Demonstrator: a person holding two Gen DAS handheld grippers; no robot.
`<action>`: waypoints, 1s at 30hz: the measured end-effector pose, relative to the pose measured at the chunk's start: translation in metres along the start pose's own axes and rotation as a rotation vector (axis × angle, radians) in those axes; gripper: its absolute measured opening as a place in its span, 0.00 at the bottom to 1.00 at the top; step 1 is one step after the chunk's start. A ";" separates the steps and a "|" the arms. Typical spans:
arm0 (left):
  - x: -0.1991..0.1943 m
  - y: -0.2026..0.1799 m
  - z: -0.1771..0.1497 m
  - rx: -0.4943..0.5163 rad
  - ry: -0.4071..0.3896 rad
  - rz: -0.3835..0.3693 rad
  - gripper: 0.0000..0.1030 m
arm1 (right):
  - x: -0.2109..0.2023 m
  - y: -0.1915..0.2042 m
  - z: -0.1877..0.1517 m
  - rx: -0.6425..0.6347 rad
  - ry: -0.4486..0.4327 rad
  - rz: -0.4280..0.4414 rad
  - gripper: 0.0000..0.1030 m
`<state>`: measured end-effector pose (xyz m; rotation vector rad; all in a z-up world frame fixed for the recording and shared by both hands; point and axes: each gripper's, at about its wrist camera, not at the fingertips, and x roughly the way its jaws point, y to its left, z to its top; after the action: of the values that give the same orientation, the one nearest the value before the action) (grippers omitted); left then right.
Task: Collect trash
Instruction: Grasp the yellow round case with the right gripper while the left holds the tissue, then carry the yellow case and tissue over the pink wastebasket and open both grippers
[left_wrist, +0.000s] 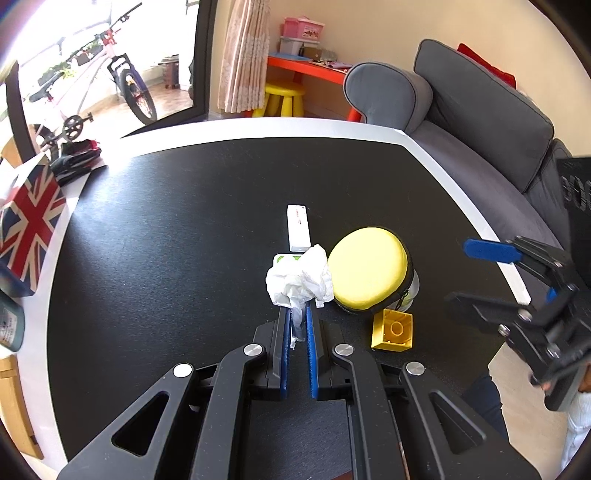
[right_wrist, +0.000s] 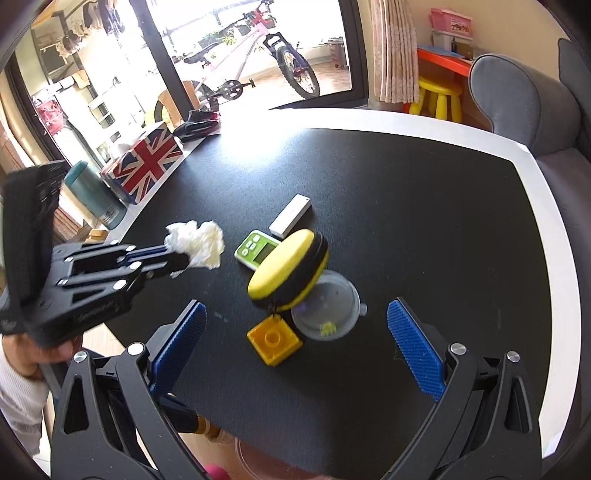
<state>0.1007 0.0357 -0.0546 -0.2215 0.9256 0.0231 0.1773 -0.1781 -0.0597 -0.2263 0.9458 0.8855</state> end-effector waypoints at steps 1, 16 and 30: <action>-0.001 0.001 0.000 -0.002 0.000 -0.001 0.07 | 0.005 -0.001 0.003 0.006 0.005 0.006 0.94; 0.003 0.008 -0.001 -0.022 0.003 -0.013 0.07 | 0.053 -0.005 0.032 0.039 0.073 0.052 0.59; 0.003 0.007 -0.001 -0.020 -0.006 -0.021 0.07 | 0.044 -0.002 0.028 0.027 0.044 0.062 0.29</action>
<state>0.1007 0.0418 -0.0588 -0.2490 0.9168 0.0136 0.2075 -0.1399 -0.0783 -0.1949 1.0095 0.9275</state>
